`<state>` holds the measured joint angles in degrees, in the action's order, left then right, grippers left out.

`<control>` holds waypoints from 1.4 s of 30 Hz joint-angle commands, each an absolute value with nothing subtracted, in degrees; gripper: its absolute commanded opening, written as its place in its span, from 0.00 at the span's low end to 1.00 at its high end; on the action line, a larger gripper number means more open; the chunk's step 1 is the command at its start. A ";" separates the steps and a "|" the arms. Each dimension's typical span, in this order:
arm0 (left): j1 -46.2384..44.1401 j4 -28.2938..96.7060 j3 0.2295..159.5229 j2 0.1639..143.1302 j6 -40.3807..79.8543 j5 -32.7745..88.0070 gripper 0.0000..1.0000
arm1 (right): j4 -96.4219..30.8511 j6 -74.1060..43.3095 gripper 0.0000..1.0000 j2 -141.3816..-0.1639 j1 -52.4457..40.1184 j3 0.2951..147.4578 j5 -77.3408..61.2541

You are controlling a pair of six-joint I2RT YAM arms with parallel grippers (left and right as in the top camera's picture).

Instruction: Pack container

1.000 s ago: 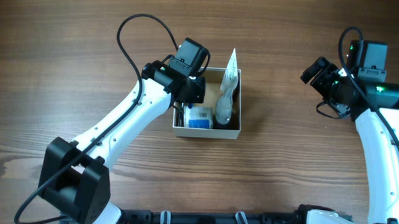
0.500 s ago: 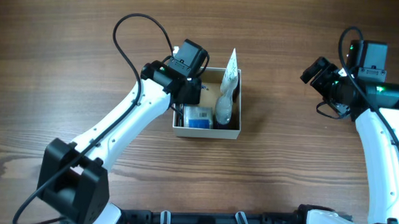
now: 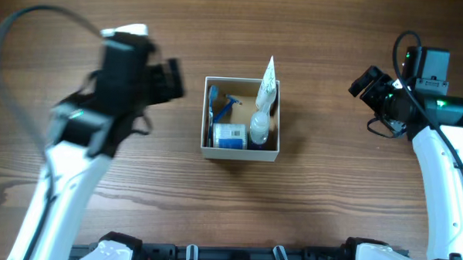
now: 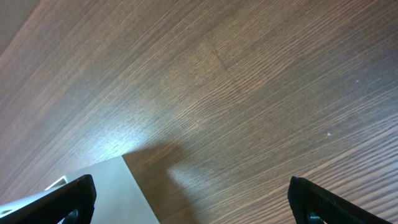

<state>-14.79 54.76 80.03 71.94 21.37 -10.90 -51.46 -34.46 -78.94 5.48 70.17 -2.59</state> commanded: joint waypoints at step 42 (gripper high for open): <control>-0.21 59.72 80.90 64.55 21.50 -12.71 1.00 | -51.05 -2.85 1.00 -45.84 5.21 70.04 -0.56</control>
